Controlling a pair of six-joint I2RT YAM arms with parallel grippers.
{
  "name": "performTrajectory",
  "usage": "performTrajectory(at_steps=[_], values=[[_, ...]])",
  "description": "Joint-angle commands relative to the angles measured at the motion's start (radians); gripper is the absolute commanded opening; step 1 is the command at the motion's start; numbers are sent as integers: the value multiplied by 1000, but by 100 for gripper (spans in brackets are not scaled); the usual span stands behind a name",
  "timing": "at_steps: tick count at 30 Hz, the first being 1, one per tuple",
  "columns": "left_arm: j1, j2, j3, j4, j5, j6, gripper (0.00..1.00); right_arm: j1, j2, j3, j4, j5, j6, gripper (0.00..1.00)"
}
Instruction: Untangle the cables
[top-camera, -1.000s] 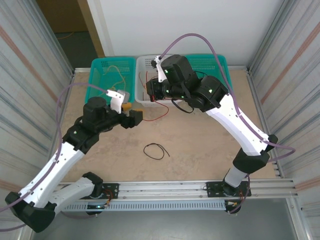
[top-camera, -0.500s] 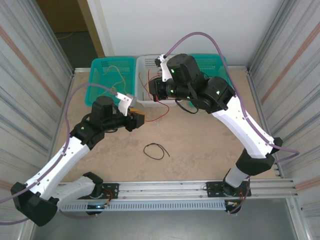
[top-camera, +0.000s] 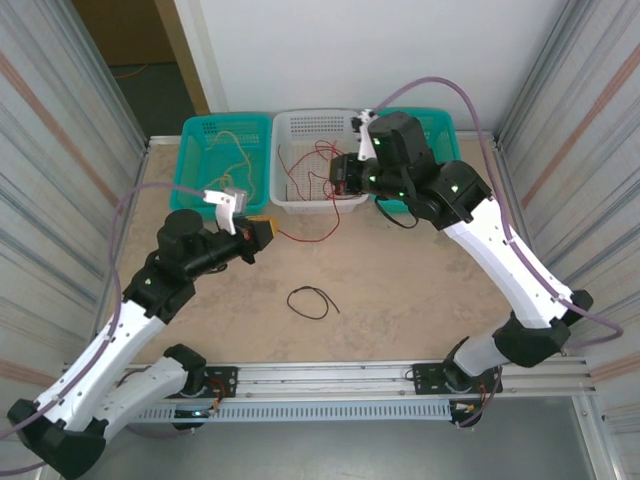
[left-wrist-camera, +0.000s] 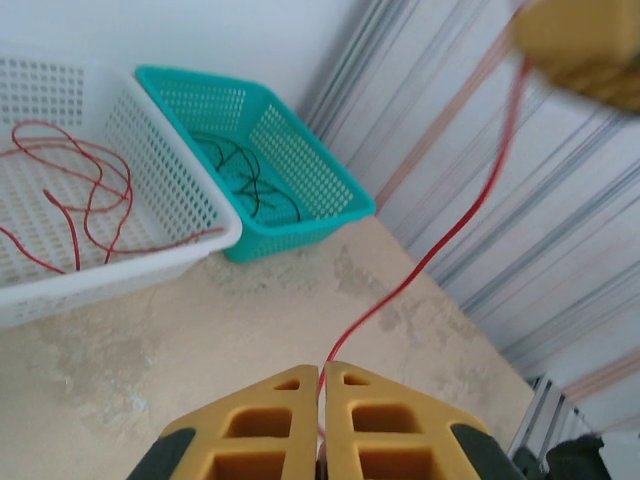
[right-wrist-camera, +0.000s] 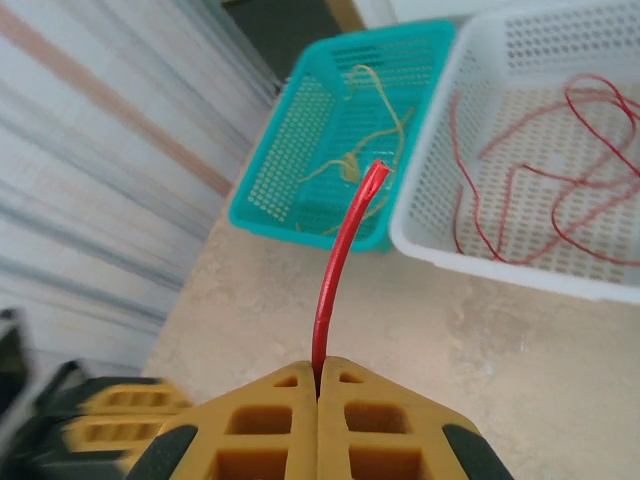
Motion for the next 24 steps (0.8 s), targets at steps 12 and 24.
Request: performTrajectory(at_steps=[12,24], values=[[45,-83,40,304,-145,-259,0,-141,-146,-696,242,-124,332,0],[83,-81,102,194,-180,-265,0,-130,-136,-680,145,-16,277,32]])
